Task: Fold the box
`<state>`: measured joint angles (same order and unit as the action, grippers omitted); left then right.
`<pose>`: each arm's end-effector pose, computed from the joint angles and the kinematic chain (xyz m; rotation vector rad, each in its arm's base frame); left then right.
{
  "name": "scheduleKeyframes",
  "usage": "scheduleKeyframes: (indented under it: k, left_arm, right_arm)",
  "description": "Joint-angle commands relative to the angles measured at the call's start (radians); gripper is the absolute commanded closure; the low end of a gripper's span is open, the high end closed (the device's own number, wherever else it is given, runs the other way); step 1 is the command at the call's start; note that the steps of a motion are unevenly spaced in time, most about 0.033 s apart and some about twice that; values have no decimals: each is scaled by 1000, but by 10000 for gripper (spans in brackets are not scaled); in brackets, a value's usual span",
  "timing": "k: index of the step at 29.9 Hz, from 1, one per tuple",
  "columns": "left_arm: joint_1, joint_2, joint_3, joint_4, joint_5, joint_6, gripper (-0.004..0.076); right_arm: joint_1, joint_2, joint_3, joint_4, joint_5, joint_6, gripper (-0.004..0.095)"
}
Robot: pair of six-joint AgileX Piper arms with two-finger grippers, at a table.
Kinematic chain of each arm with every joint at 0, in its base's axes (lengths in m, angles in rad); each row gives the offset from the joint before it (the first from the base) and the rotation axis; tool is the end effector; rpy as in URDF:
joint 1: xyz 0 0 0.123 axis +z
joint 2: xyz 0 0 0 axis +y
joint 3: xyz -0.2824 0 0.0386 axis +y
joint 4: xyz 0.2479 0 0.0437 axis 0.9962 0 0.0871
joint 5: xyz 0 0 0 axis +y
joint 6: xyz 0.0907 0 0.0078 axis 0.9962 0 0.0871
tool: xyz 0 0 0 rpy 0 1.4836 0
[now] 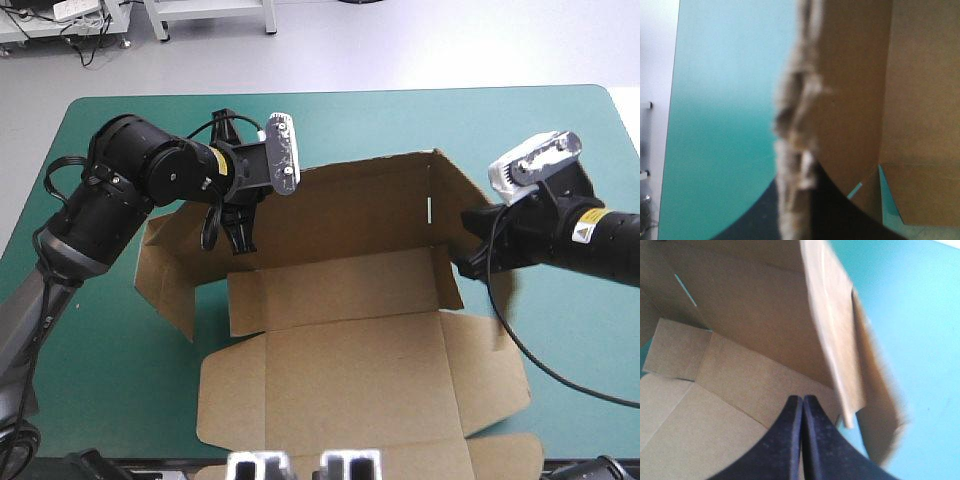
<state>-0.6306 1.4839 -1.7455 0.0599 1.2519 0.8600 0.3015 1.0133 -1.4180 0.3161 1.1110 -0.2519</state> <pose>0.2440 -0.1717 0.4426 1.6809 1.8231 0.1766 0.1511 0.0736 0.4715 -0.5994 2.0878 0.4170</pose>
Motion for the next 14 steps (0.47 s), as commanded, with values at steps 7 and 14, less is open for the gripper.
scheduleKeyframes:
  k: [7,14]
  left_arm:
    - [-7,-85,210,132,-372,-12,734]
    - [-19,-108,388,305,-638,-118,734]
  right_arm:
    - [-2,140,-387,-123,66,49,927]
    - [-2,274,-458,-265,91,94,928]
